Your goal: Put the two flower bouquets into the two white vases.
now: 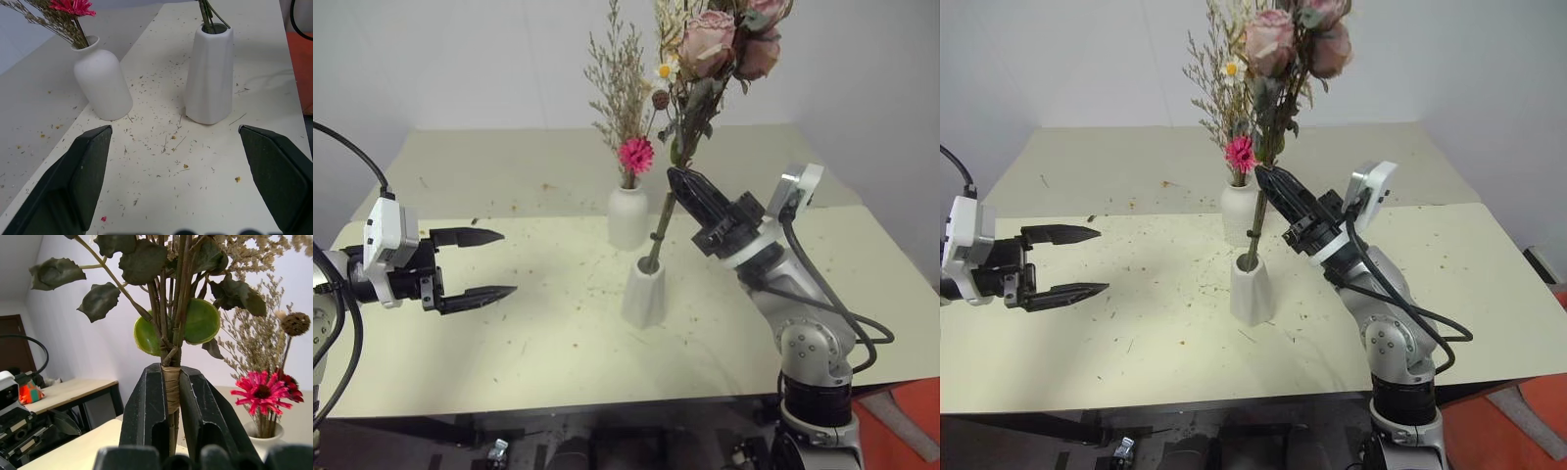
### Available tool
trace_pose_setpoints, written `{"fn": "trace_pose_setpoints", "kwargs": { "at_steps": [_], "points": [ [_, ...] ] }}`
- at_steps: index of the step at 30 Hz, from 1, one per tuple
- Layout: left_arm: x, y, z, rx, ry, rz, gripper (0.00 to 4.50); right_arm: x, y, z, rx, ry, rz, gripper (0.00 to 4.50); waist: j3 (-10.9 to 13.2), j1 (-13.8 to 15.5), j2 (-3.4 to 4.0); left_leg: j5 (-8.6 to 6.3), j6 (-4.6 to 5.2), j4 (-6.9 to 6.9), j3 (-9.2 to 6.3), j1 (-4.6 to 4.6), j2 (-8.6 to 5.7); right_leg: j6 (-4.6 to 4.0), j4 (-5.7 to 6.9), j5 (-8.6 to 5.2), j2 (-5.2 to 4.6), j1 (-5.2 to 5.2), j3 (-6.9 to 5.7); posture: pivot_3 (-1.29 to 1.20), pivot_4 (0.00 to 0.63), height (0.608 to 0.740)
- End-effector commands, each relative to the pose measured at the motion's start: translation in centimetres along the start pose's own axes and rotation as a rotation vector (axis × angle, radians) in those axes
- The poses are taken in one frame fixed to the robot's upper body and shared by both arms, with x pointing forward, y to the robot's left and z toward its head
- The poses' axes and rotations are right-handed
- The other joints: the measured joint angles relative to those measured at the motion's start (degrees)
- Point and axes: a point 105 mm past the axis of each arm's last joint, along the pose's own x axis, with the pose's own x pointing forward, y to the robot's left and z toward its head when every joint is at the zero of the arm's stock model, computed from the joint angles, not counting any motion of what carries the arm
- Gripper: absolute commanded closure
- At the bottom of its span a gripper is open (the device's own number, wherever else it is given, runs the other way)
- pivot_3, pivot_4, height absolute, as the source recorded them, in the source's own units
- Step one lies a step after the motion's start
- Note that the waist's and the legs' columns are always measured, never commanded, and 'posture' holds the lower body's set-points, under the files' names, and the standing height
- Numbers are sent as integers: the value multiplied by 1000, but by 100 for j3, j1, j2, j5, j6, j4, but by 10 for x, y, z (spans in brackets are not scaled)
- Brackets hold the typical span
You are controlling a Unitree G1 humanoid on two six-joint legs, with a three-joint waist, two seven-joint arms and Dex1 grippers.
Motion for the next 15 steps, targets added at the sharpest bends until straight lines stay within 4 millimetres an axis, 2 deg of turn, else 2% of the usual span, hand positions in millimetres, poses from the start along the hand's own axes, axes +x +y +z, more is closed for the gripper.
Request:
{"fn": "trace_pose_setpoints", "kwargs": {
  "at_steps": [1,9,15],
  "points": [
    [-1,2,11,43,-24,10,0,5,2,7,-11,-25,15,4315,0,-3,0,0,0,0,0,0,1,-1,0,0,1,0,0,0,150,740],
    [0,2,9,44,-26,8,0,11,-3,14,-24,-20,20,4315,0,2,0,0,0,-2,0,-2,2,-4,-1,0,3,-2,0,0,150,740],
    [0,2,8,46,-29,9,0,13,3,20,-34,-3,53,4315,0,3,0,0,0,-2,0,-1,2,-5,0,1,3,-2,0,0,150,740]
  ]
}}
